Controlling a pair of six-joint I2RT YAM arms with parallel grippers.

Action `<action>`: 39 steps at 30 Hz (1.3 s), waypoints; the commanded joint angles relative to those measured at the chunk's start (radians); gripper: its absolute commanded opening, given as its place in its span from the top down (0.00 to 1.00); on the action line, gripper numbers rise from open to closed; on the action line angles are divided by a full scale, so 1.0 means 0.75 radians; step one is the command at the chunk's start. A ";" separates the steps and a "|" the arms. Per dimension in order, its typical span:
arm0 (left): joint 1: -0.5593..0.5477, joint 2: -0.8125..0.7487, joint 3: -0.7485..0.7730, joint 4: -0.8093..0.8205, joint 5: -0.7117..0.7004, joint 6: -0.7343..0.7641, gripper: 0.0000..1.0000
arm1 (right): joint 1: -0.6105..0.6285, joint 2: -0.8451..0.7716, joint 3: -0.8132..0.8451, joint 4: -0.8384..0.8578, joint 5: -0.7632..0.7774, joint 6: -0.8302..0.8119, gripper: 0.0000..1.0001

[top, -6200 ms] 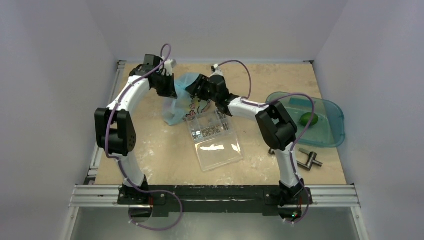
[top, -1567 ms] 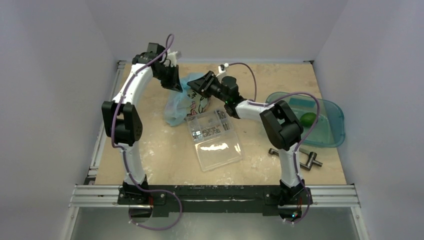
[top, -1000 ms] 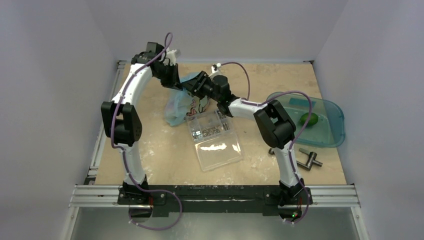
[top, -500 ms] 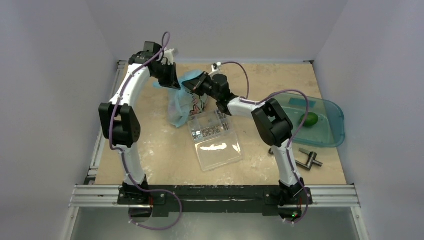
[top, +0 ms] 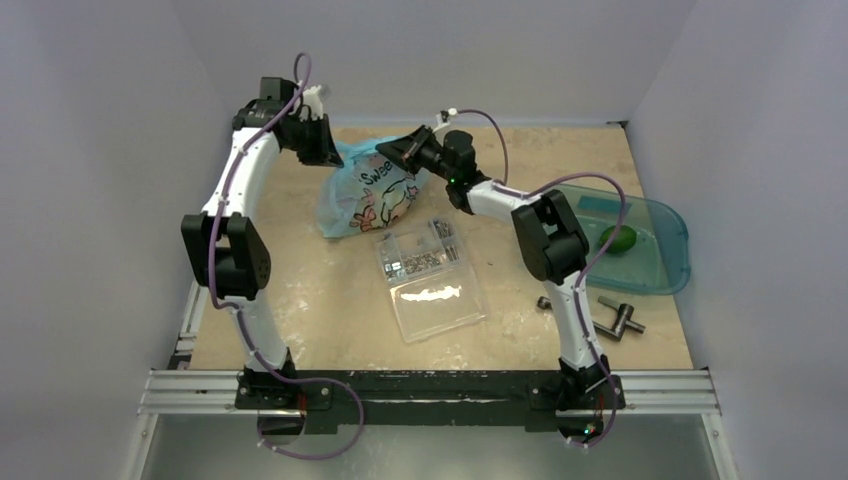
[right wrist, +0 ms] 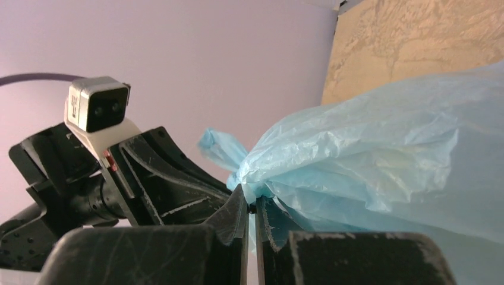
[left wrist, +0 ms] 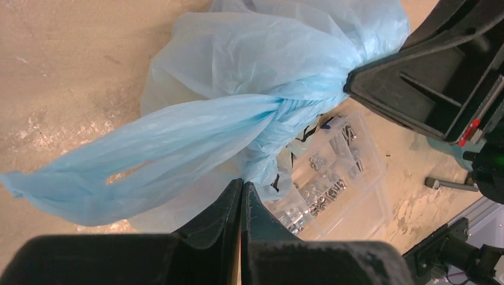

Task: Take the fake fruits out of the plastic bag
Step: Untie the plastic bag at the center of the board.

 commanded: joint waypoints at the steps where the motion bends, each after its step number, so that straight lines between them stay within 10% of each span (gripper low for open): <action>1: 0.047 -0.068 -0.035 -0.040 -0.114 0.016 1.00 | -0.101 0.095 0.130 0.091 0.002 0.099 1.00; 14: 0.119 -0.094 -0.047 -0.043 -0.042 0.004 1.00 | -0.213 0.203 0.280 0.025 -0.218 0.092 1.00; 24: 0.086 -0.281 -0.202 0.184 0.270 0.064 0.67 | -0.169 0.154 0.225 0.038 -0.252 0.079 1.00; 39: -0.233 -0.150 0.010 0.063 -0.388 0.133 0.57 | -0.105 0.087 0.130 0.118 -0.284 0.124 1.00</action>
